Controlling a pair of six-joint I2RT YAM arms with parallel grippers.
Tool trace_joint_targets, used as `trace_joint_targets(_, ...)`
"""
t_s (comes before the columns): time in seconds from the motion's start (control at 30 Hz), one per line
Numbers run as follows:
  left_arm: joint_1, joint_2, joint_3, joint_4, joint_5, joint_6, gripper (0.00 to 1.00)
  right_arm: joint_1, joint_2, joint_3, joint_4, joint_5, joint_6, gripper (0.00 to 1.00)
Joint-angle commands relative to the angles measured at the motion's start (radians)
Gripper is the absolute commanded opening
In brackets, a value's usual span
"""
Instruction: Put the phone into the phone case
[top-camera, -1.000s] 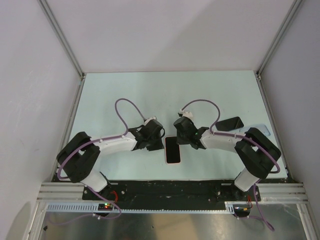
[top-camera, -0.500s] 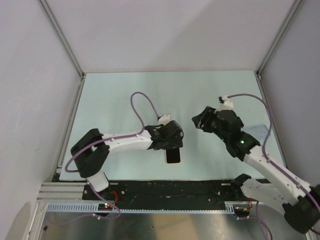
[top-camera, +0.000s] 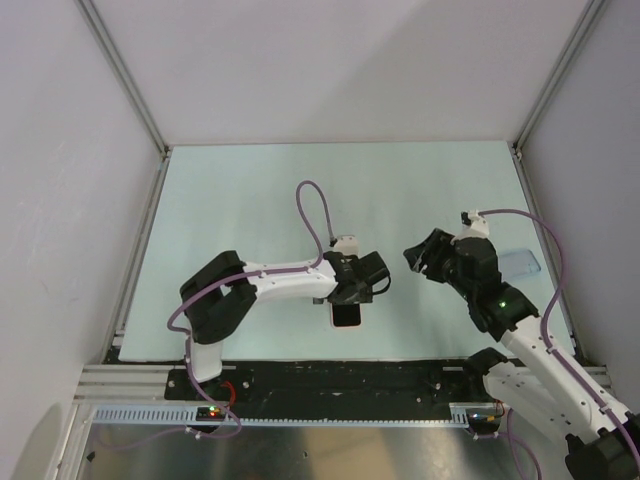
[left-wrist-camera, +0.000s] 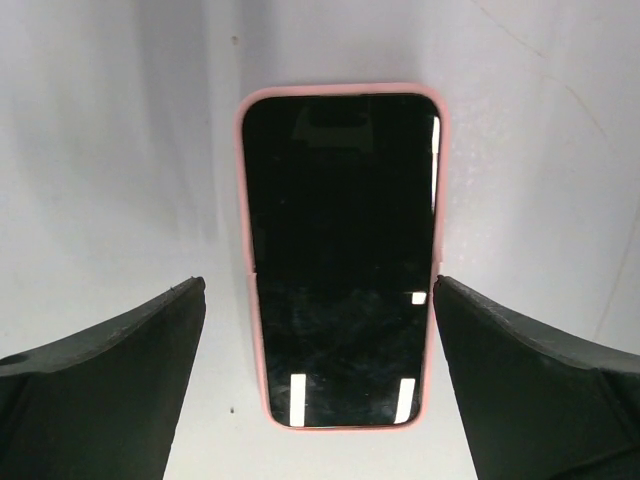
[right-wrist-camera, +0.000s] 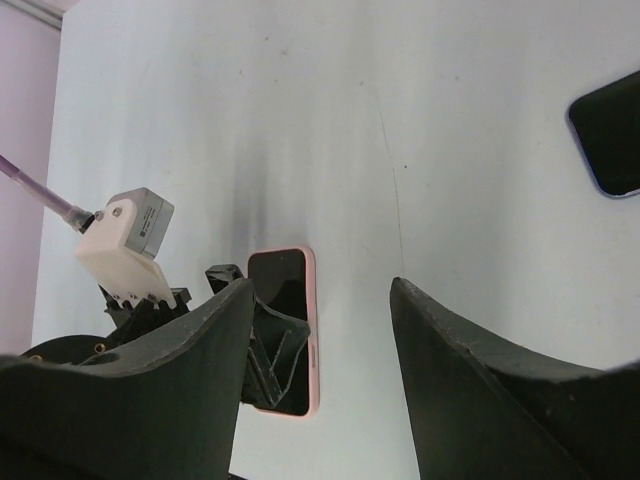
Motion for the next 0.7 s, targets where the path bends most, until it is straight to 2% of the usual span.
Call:
trace_joint_targets(0.0, -0.009, 0.003, 0.037, -0.057, -0.085, -0.042, 1.00, -0.004, -0.008, -0.013, 0.017, -0.030, -0.003, 0.62)
trace_joint_targets(0.33, -0.027, 0.070, 0.103, -0.054, -0.064, -0.006, 1.00, -0.005, -0.003, -0.025, 0.023, -0.040, -0.009, 0.63)
trace_joint_targets(0.67, -0.029, 0.001, 0.057, -0.020, -0.055, 0.005, 1.00, -0.004, 0.018, -0.024, 0.047, -0.059, -0.012, 0.65)
